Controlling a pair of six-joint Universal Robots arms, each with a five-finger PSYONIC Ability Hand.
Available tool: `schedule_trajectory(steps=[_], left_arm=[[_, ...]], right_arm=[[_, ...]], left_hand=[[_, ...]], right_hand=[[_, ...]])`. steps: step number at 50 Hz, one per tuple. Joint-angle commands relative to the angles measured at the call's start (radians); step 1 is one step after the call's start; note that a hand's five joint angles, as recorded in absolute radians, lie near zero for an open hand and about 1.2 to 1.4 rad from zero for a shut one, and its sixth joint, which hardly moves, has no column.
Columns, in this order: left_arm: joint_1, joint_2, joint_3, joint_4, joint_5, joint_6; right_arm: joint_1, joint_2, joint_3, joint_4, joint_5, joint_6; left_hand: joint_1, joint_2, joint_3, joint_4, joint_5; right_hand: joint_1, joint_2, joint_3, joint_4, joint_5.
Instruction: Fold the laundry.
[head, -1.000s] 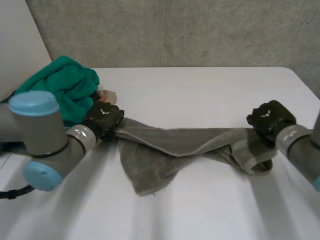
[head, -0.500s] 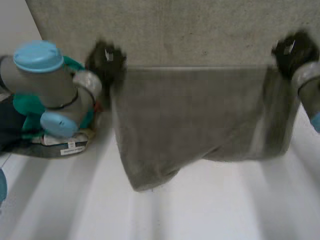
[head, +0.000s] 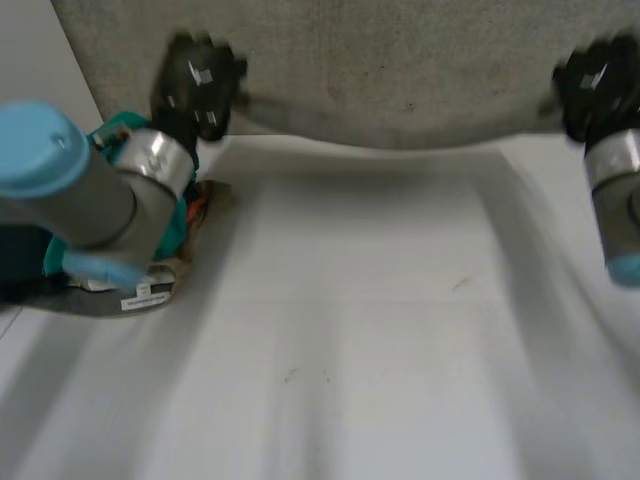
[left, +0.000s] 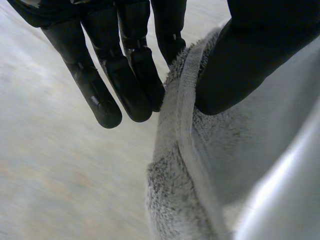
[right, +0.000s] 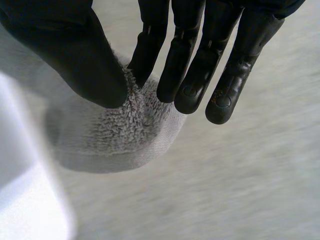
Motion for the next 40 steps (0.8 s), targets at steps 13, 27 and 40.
schedule_trajectory(steps=[13, 27, 40], left_arm=[[-0.025, -0.028, -0.305, -0.419, -0.023, 0.029], [-0.066, 0.277, -0.498, -0.846, -0.123, 0.093], [-0.109, 0.143, -0.331, -0.679, -0.127, 0.109]], right_arm=[[-0.119, -0.017, 0.36, 0.33, -0.211, -0.025], [-0.405, -0.319, 0.475, 1.061, -0.215, -0.453], [-0.396, -0.278, 0.438, 0.787, -0.229, -0.324]], left_hand=[[0.246, 0.197, 0.204, 0.196, 0.243], [0.246, 0.197, 0.204, 0.196, 0.243], [0.246, 0.197, 0.204, 0.196, 0.243]], right_hand=[[0.417, 0.221, 0.21, 0.203, 0.226], [0.417, 0.221, 0.21, 0.203, 0.226], [0.417, 0.221, 0.21, 0.203, 0.226]])
